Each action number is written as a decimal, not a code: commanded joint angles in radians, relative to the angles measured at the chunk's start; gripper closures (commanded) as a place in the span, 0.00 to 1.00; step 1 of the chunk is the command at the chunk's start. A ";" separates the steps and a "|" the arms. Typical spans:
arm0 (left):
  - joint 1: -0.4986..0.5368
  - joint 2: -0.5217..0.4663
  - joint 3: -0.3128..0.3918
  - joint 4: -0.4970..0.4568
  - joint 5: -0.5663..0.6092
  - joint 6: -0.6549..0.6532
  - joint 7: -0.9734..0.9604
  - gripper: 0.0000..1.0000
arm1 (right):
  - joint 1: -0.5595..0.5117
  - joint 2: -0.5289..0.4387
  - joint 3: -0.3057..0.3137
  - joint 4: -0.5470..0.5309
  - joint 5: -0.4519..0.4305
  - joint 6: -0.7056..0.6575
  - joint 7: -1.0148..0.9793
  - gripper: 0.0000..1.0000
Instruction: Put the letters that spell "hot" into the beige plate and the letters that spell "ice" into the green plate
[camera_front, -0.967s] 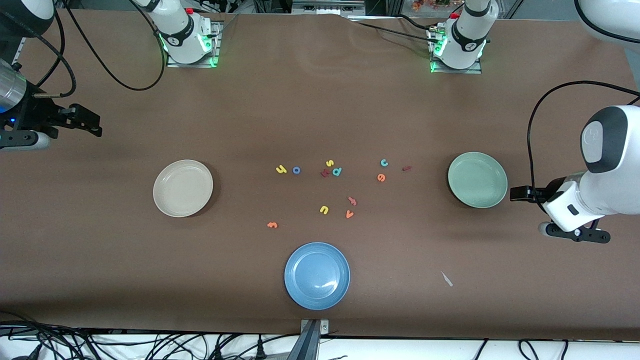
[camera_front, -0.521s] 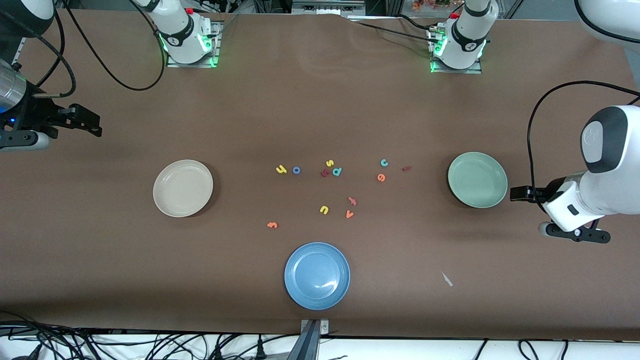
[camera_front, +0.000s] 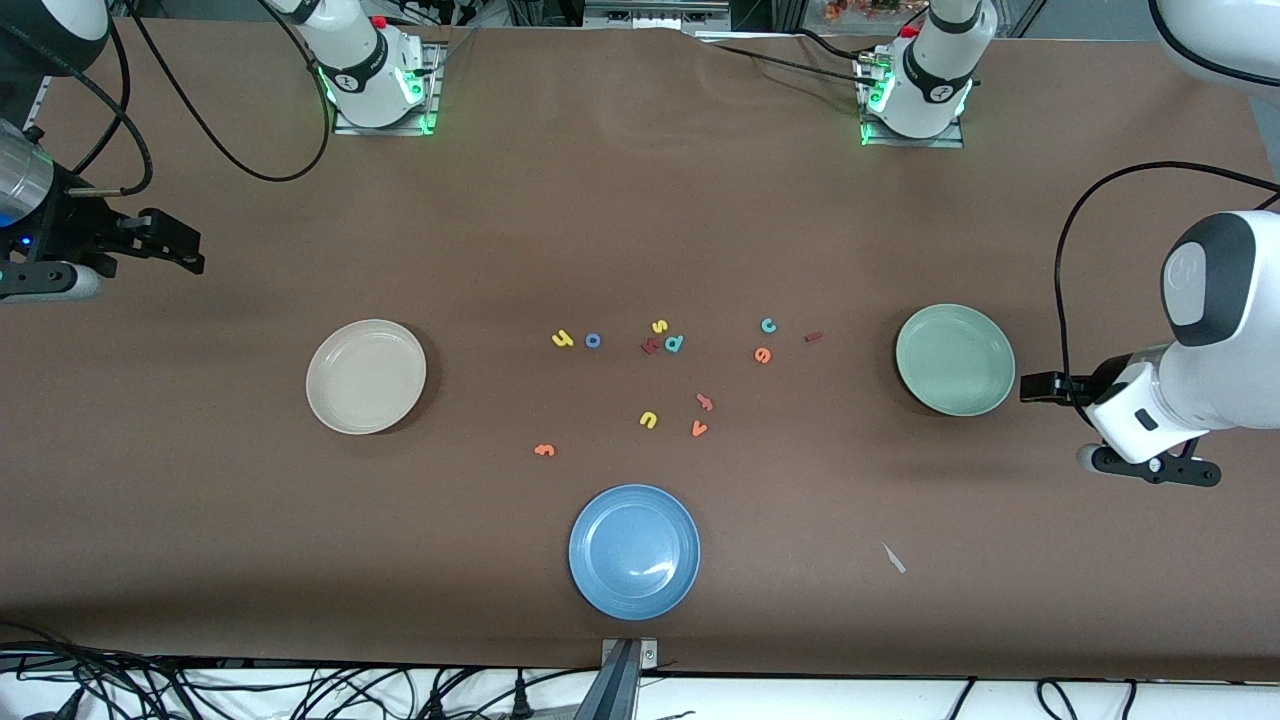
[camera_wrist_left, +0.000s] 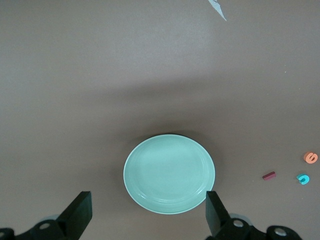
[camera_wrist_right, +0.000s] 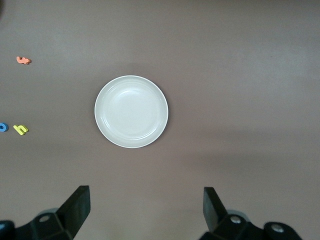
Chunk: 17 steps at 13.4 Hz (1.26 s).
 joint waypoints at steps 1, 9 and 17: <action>-0.001 -0.005 0.011 0.002 -0.036 -0.009 0.019 0.00 | -0.006 0.013 0.003 0.029 -0.004 -0.011 0.005 0.00; 0.001 -0.003 0.011 0.002 -0.036 -0.009 0.022 0.00 | -0.004 0.020 0.003 0.029 -0.003 -0.013 0.012 0.00; -0.001 0.001 0.011 0.002 -0.036 -0.009 0.017 0.00 | -0.012 0.020 0.000 0.029 -0.008 -0.013 0.011 0.00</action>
